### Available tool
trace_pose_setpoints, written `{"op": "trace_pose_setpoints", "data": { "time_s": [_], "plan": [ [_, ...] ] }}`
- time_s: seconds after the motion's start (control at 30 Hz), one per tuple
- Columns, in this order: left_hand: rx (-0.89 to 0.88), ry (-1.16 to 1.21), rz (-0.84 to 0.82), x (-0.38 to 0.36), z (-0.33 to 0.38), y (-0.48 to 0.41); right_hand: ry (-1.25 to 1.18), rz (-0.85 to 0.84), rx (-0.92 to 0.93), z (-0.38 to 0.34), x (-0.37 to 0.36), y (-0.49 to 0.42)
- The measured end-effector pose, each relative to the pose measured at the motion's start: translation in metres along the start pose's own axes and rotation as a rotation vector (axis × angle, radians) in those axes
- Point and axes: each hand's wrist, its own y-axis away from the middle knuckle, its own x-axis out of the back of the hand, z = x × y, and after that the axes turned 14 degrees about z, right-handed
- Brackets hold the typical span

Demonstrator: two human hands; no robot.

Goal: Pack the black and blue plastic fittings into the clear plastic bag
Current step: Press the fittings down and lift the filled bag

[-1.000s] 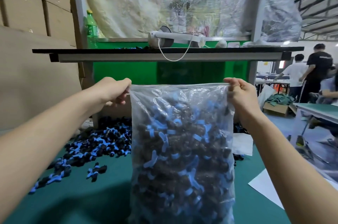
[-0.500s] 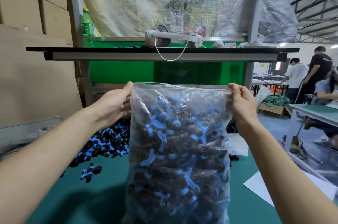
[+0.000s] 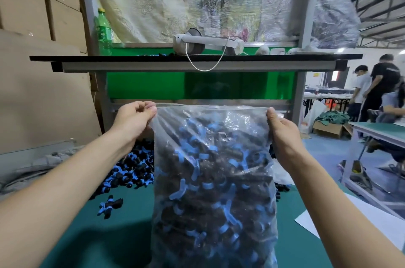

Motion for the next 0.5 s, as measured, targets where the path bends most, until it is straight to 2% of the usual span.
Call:
{"op": "trace_pose_setpoints", "data": {
  "time_s": [0.07,0.2,0.37,0.5],
  "plan": [
    [-0.054,-0.025,0.049,-0.001,0.004,-0.006,-0.073,0.028,0.001,-0.008,-0.011,-0.008],
    [-0.054,-0.033,0.116,0.006,0.013,-0.028,-0.038,0.052,0.063,-0.018,-0.045,-0.024],
    [0.017,-0.072,0.181,0.026,0.000,-0.068,-0.028,-0.015,-0.007,0.003,-0.094,-0.036],
    [-0.002,-0.159,0.143,0.038,-0.015,-0.096,-0.025,-0.057,-0.079,0.021,-0.136,-0.052]
  ]
}}
